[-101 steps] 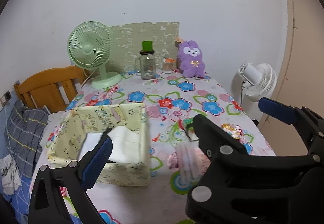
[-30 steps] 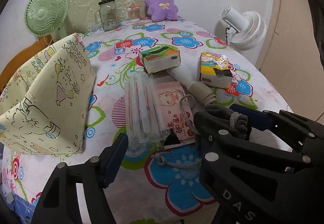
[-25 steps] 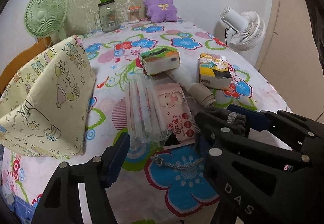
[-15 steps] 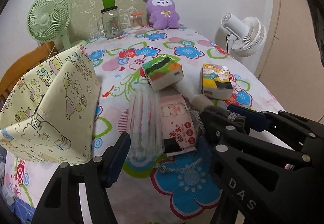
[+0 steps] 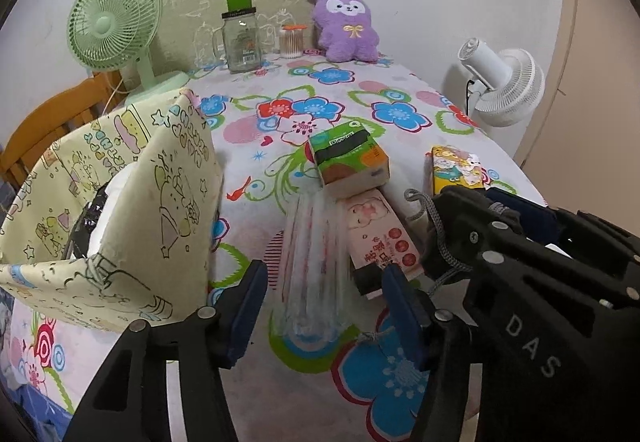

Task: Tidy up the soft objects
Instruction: 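Close the left gripper on the clear bag of straws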

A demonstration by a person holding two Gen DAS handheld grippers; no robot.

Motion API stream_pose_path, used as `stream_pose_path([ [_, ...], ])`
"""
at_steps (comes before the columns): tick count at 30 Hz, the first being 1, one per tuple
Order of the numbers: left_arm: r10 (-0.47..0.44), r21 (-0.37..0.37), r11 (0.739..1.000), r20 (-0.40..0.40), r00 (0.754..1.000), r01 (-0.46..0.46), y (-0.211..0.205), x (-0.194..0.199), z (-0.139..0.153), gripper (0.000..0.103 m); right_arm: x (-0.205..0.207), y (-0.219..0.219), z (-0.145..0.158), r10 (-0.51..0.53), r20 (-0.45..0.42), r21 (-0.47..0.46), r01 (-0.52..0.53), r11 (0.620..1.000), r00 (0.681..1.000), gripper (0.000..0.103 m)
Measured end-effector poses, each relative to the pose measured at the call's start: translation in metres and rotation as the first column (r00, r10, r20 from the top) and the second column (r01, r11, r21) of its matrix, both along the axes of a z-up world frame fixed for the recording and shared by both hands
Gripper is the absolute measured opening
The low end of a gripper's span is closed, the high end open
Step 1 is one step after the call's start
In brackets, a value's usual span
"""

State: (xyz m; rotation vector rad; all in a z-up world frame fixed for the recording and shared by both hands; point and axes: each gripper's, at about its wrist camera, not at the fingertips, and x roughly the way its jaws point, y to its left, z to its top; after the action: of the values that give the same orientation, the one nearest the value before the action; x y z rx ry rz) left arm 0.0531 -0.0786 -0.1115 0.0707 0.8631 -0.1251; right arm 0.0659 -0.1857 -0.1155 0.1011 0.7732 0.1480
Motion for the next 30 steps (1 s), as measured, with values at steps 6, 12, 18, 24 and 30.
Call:
stream_pose_path([
  [6, 0.019, -0.014, 1.000, -0.036, 0.999, -0.019, 0.005, 0.011, -0.009, 0.049, 0.008, 0.004, -0.001, 0.000, -0.009, -0.007, 0.000, 1.000, 1.000, 0.036],
  [12, 0.020, -0.010, 1.000, -0.049, 0.999, -0.020, 0.006, 0.016, -0.017, 0.040, 0.016, 0.009, -0.008, 0.008, -0.038, -0.018, -0.009, 1.000, 0.999, 0.036],
  [18, 0.009, 0.003, 1.000, -0.049, 0.999, -0.009, 0.005, 0.016, -0.018, 0.032, 0.020, 0.014, -0.013, 0.025, -0.059, -0.025, -0.026, 0.999, 0.998, 0.036],
  [24, 0.010, -0.010, 1.000, -0.051, 0.999, -0.011, 0.005, 0.015, -0.015, 0.023, 0.020, 0.015, -0.014, 0.028, -0.066, -0.023, -0.029, 0.999, 0.997, 0.036],
  [30, 0.004, 0.001, 1.000, -0.037, 0.999, -0.004, 0.002, 0.009, -0.009, 0.022, 0.013, 0.013, -0.008, 0.033, -0.046, -0.016, -0.034, 0.999, 0.998, 0.036],
])
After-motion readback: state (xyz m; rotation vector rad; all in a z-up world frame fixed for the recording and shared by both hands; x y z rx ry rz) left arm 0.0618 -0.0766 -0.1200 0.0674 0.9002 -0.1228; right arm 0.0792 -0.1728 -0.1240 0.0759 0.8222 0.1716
